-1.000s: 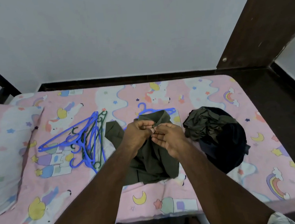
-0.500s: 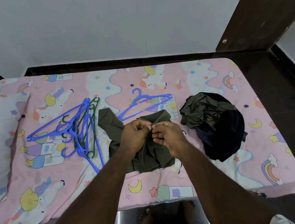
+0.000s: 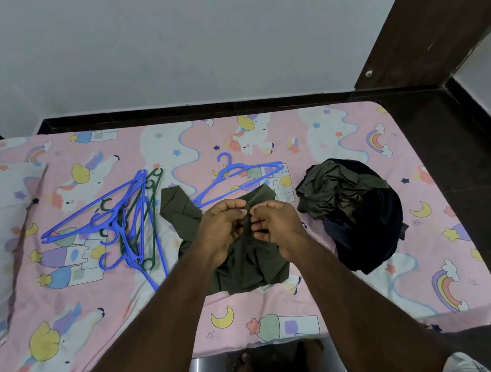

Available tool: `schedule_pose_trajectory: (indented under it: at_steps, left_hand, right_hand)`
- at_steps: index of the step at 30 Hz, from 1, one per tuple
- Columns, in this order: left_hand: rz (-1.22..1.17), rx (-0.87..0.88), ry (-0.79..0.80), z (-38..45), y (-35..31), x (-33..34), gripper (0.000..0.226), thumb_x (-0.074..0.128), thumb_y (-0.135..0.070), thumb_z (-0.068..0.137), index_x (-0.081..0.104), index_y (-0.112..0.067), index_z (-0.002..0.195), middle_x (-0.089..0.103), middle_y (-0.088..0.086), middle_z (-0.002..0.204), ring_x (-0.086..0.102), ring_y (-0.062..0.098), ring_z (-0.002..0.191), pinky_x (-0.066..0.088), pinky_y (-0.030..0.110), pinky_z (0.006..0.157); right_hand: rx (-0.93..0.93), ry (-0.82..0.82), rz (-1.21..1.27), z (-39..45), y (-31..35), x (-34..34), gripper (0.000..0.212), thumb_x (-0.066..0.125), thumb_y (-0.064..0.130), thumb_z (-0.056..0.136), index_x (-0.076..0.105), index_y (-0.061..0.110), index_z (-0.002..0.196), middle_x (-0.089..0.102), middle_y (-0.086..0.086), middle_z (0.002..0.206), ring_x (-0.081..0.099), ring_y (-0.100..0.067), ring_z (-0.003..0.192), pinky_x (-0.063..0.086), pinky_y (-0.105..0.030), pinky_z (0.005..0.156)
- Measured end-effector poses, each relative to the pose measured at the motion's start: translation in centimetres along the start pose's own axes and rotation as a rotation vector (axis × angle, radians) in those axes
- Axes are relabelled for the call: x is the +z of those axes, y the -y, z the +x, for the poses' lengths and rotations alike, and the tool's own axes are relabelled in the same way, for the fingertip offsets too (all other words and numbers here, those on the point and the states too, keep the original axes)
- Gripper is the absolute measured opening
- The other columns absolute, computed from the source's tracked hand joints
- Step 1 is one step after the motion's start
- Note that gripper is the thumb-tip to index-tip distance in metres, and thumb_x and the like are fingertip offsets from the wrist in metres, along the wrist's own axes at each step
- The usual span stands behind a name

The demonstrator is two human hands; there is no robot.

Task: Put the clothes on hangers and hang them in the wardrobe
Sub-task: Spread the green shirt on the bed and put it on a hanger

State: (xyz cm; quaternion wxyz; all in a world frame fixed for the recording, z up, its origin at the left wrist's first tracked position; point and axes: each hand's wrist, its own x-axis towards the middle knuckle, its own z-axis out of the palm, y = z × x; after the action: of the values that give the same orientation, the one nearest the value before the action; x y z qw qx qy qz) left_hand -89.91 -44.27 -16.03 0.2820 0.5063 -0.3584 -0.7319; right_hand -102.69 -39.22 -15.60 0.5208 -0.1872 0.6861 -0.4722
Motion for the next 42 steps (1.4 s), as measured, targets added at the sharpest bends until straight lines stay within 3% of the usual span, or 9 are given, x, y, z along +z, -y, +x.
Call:
schedule_pose_trajectory:
  at_steps: [4,8,11,15,21,28,33,39,42]
  left_hand:
    - [-0.075,0.012,-0.050,0.2,-0.6,0.0,0.014,0.067,-0.003,0.091,0.069,-0.014,0.099,0.068,0.006,0.083,0.064,0.019,0.079,0.056,0.035,0.075]
    - [-0.092,0.025,-0.064,-0.1,-2.2,0.6,0.013,0.069,-0.002,0.089,0.065,-0.013,0.096,0.068,0.010,0.088,0.060,0.021,0.073,0.044,0.027,0.052]
    - [-0.116,0.042,-0.007,-0.3,-3.5,0.7,0.014,0.071,-0.004,0.089,0.065,-0.014,0.096,0.071,0.007,0.090,0.065,0.021,0.079,0.048,0.030,0.059]
    - [0.020,0.152,-0.016,0.0,-3.4,-0.4,0.011,0.071,-0.005,0.090,0.066,-0.014,0.094,0.071,0.003,0.085,0.068,0.016,0.084,0.056,0.033,0.082]
    - [0.417,0.297,-0.014,0.0,-0.8,-0.8,0.016,0.077,-0.008,0.086,0.066,-0.016,0.094,0.066,-0.002,0.082,0.061,0.007,0.073,0.051,0.028,0.074]
    - [0.274,0.270,-0.098,-0.3,-1.2,0.1,0.016,0.073,-0.006,0.089,0.062,-0.014,0.099,0.065,0.002,0.075,0.060,0.014,0.067,0.052,0.029,0.065]
    - [0.174,0.249,-0.172,-0.8,-1.5,0.6,0.019,0.072,-0.005,0.090,0.061,-0.010,0.104,0.066,0.005,0.080,0.061,0.015,0.070,0.052,0.023,0.063]
    - [0.081,0.209,-0.116,-1.2,-1.8,0.3,0.013,0.069,-0.005,0.092,0.062,-0.012,0.101,0.068,0.004,0.082,0.063,0.018,0.076,0.053,0.029,0.068]
    - [0.063,0.210,-0.109,-1.4,-1.9,0.3,0.014,0.065,-0.003,0.095,0.059,-0.016,0.098,0.063,0.002,0.080,0.059,0.016,0.073,0.052,0.028,0.068]
  right_hand:
    - [-0.197,0.029,-0.143,0.0,-0.6,0.1,0.009,0.076,0.019,0.087,0.068,0.022,0.089,0.070,0.001,0.083,0.065,-0.016,0.080,0.057,-0.032,0.074]
    - [-0.341,-0.019,-0.458,-0.1,-1.3,0.7,0.042,0.089,0.032,0.070,0.053,0.025,0.091,0.059,0.010,0.081,0.055,-0.007,0.073,0.049,-0.026,0.069]
    - [-0.394,-0.038,-0.532,0.0,-0.6,1.1,0.030,0.082,0.033,0.080,0.056,0.021,0.089,0.059,0.010,0.076,0.054,-0.009,0.069,0.043,-0.027,0.063]
    - [-0.305,-0.070,-0.276,0.9,0.7,0.9,0.009,0.072,0.019,0.089,0.068,0.014,0.083,0.067,-0.003,0.071,0.059,-0.022,0.067,0.048,-0.036,0.065]
    - [-0.004,0.128,0.184,0.3,3.8,-0.4,0.017,0.063,0.013,0.096,0.069,0.006,0.111,0.073,-0.019,0.108,0.069,-0.030,0.091,0.054,-0.053,0.088]
    - [-0.061,0.224,0.329,-0.6,4.1,-0.7,0.032,0.062,-0.010,0.087,0.063,0.001,0.118,0.073,-0.015,0.106,0.069,-0.026,0.096,0.057,-0.038,0.087]
    - [-0.430,-0.181,-0.358,-0.9,2.3,-0.3,0.024,0.085,0.022,0.077,0.066,0.019,0.092,0.065,0.006,0.079,0.061,-0.008,0.073,0.052,-0.024,0.072]
    - [-0.361,-0.056,-0.558,-0.6,1.8,-0.3,0.038,0.087,0.035,0.075,0.072,0.016,0.104,0.071,0.004,0.093,0.067,-0.013,0.086,0.057,-0.034,0.082]
    - [-0.390,-0.074,-0.539,-0.7,1.9,-0.5,0.011,0.079,0.025,0.083,0.076,0.017,0.090,0.070,0.009,0.077,0.066,-0.015,0.070,0.059,-0.041,0.078]
